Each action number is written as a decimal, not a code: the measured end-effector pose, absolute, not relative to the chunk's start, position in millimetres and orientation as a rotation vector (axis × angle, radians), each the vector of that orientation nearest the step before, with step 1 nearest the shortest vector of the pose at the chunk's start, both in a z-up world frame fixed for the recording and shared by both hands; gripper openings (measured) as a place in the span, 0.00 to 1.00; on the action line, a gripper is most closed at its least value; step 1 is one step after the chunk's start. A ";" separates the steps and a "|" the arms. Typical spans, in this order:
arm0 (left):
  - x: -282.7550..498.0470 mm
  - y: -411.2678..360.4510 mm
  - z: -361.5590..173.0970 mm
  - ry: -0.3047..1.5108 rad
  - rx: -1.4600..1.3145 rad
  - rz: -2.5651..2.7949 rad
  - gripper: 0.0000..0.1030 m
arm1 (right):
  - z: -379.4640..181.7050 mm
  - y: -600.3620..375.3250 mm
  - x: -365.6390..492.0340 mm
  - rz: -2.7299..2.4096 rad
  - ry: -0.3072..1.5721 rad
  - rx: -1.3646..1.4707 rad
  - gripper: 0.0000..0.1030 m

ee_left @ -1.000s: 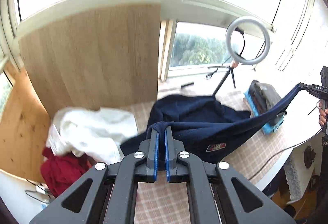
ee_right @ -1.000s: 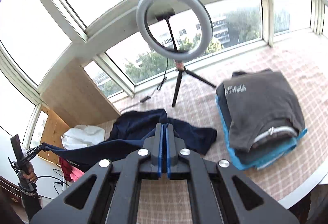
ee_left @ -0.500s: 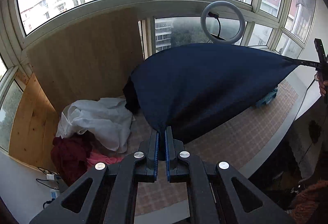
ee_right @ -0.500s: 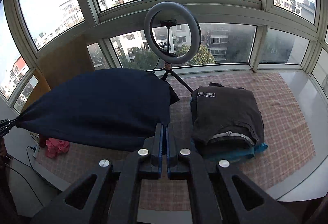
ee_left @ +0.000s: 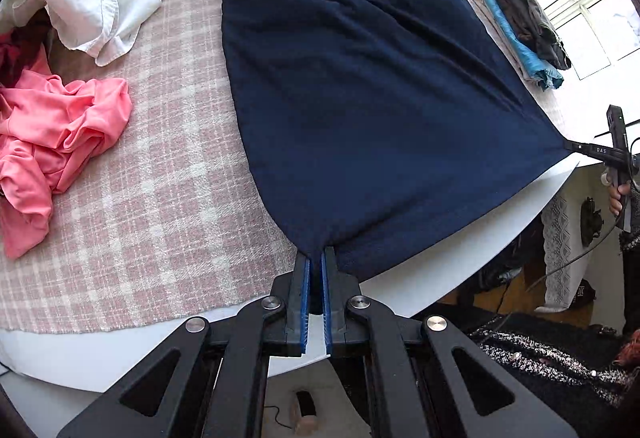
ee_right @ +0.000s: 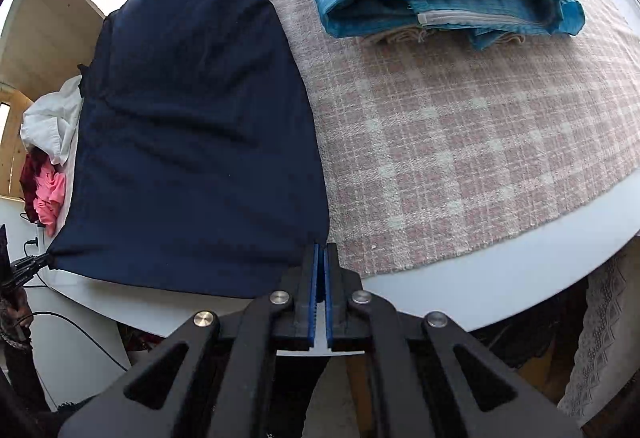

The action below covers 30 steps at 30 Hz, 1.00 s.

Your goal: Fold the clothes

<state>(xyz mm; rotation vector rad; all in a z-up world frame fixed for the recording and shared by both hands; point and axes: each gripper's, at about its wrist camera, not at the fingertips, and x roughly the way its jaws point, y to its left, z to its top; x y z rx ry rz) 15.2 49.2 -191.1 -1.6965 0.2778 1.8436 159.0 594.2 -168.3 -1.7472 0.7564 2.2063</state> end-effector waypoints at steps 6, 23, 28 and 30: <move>40.5 45.2 -142.2 0.357 -1.650 1.852 0.04 | -112.4 594.0 164.3 2.296 0.793 -1.673 0.02; 27.4 21.6 -224.4 0.301 -1.901 1.757 0.21 | -200.0 577.5 171.2 2.105 0.767 -1.843 0.02; 46.9 19.9 -226.2 0.252 -1.881 1.750 0.31 | -200.7 575.7 169.0 2.111 0.752 -1.856 0.03; 50.7 25.7 -237.7 0.249 -1.894 1.736 0.33 | -202.0 574.3 167.0 2.110 0.748 -1.870 0.03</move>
